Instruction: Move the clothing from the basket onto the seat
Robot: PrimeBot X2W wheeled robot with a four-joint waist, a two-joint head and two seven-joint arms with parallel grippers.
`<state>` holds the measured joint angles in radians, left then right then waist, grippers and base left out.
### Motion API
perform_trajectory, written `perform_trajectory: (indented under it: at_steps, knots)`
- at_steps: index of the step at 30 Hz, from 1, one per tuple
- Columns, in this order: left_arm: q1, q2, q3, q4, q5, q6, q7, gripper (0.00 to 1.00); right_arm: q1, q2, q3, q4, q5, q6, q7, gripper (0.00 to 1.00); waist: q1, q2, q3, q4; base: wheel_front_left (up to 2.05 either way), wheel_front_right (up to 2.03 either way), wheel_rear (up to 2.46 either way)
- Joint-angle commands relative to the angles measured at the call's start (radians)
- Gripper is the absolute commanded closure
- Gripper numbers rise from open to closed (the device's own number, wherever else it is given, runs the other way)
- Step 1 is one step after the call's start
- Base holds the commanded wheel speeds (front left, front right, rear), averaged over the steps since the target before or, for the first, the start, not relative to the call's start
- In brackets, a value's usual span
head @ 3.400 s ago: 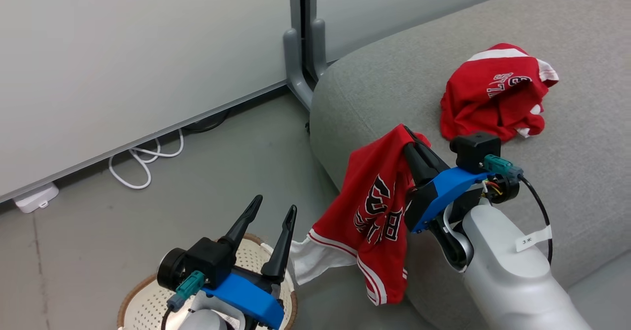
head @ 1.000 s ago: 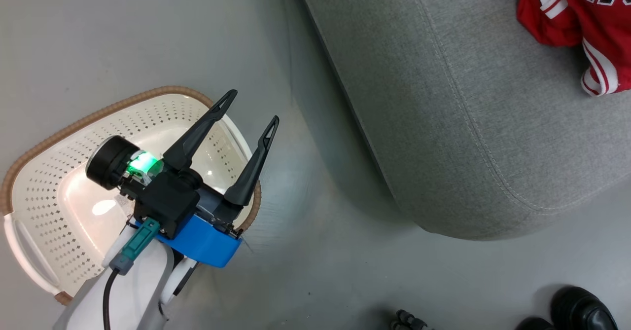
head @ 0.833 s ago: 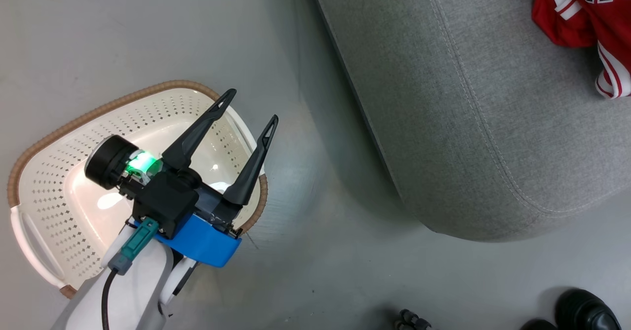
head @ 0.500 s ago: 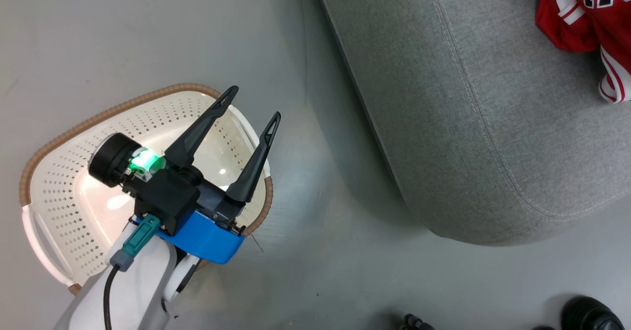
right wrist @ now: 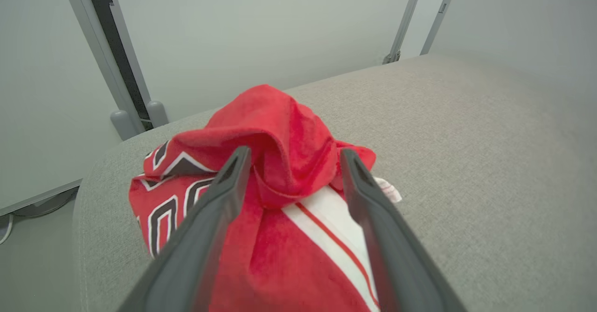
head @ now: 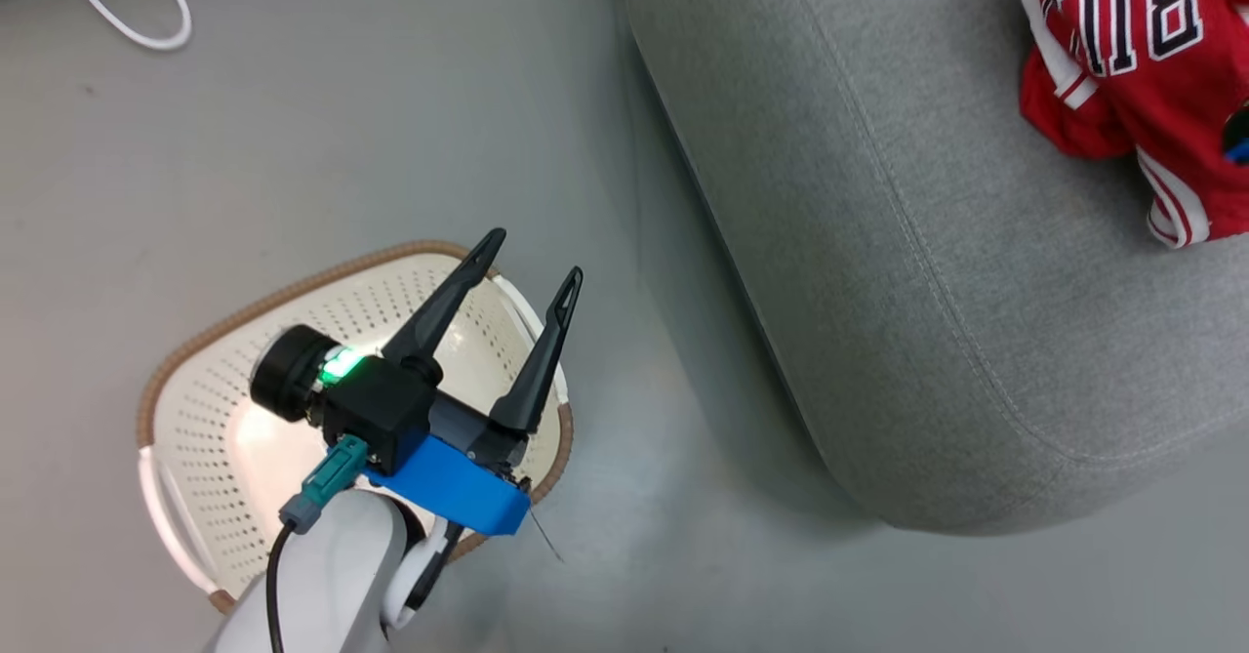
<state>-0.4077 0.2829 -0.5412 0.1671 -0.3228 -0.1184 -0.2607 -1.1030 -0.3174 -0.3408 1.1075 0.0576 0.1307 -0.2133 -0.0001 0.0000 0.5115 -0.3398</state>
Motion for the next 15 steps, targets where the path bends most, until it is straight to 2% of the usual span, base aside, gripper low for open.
perform_trajectory:
  at_steps: [1,8,15]
  knots:
    - [0.013,-0.017,0.009,0.007,-0.006,-0.003,-0.005,0.00,0.039,-0.007,0.013,0.004,0.014,0.000,-0.008,0.00,0.0001,0.0000,-0.068,0.027,0.00,0.00,0.00]
    - [0.088,-0.086,0.056,0.047,-0.019,-0.008,-0.005,0.00,0.166,-0.023,0.087,-0.015,0.077,0.000,-0.017,0.00,0.0001,0.0000,-0.206,0.088,0.00,0.00,0.00]
    - [0.167,-0.141,0.128,0.087,-0.016,-0.013,-0.005,0.00,0.320,-0.027,0.171,-0.110,0.143,0.000,-0.025,0.00,0.0001,0.0000,-0.326,0.145,0.00,0.00,0.00]
